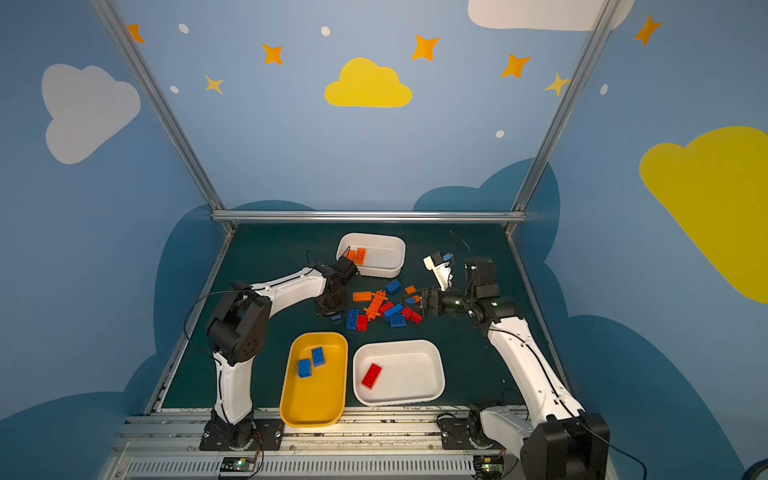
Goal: Sort the legos into containers by color
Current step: 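Move the left gripper to a small blue brick and grasp it, then lower the small blue brick into the yellow bin while the right gripper shifts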
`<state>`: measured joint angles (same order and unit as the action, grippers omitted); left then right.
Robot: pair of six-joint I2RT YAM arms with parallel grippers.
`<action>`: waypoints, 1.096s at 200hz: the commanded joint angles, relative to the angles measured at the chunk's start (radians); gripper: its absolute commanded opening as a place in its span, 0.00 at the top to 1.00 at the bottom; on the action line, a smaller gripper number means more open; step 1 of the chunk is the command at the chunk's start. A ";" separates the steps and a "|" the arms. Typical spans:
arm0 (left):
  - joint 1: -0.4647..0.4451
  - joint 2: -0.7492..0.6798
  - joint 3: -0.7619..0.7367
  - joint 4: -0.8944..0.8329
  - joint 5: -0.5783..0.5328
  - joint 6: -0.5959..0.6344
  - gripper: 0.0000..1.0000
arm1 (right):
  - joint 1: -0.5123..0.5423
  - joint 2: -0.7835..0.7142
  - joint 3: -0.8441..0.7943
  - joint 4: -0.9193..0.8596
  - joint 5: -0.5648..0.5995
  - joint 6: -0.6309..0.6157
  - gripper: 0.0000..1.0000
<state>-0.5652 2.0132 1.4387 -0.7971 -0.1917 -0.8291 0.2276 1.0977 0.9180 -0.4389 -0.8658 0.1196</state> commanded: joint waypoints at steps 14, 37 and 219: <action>-0.034 -0.146 -0.023 -0.096 0.029 0.075 0.73 | 0.026 -0.097 -0.044 -0.048 -0.044 0.036 0.11; -0.077 -0.261 -0.058 -0.168 0.048 0.074 0.73 | 0.056 -0.133 -0.069 -0.055 -0.067 0.045 0.11; -0.321 -0.611 -0.566 -0.086 0.120 -0.094 0.69 | 0.266 -0.109 -0.122 0.014 0.006 -0.041 0.11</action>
<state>-0.8860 1.3506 0.8574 -0.9306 -0.0132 -0.9463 0.4877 0.9878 0.7979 -0.4297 -0.8928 0.1040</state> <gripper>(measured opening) 0.313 0.887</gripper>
